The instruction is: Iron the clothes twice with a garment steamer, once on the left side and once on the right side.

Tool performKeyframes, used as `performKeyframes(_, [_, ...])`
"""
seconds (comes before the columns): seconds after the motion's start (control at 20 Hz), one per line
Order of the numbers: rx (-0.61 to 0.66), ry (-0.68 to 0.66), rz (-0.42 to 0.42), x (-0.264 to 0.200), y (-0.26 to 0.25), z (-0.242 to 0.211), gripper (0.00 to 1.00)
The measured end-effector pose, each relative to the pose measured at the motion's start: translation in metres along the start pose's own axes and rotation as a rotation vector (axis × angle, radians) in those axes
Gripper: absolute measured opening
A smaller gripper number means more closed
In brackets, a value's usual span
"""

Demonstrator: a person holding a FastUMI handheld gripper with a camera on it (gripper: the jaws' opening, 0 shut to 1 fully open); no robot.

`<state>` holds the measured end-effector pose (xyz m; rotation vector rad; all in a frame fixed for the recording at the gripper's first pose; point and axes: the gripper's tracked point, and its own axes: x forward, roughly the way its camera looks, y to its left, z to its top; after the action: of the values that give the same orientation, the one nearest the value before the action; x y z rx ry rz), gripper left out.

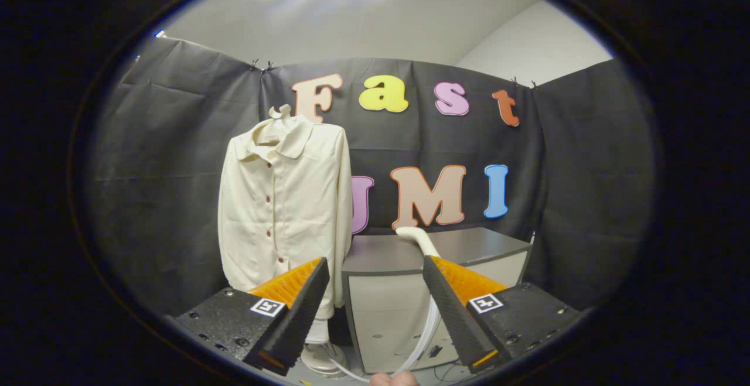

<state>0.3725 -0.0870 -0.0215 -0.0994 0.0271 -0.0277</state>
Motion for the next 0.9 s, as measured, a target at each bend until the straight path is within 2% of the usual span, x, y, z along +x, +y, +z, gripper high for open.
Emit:
performKeyframes(0.45, [0.015,0.032,0.035,0.082,-0.047,-0.017,0.99])
performKeyframes(0.9, [0.031,0.066,-0.008,0.143,-0.084,-0.033,0.97])
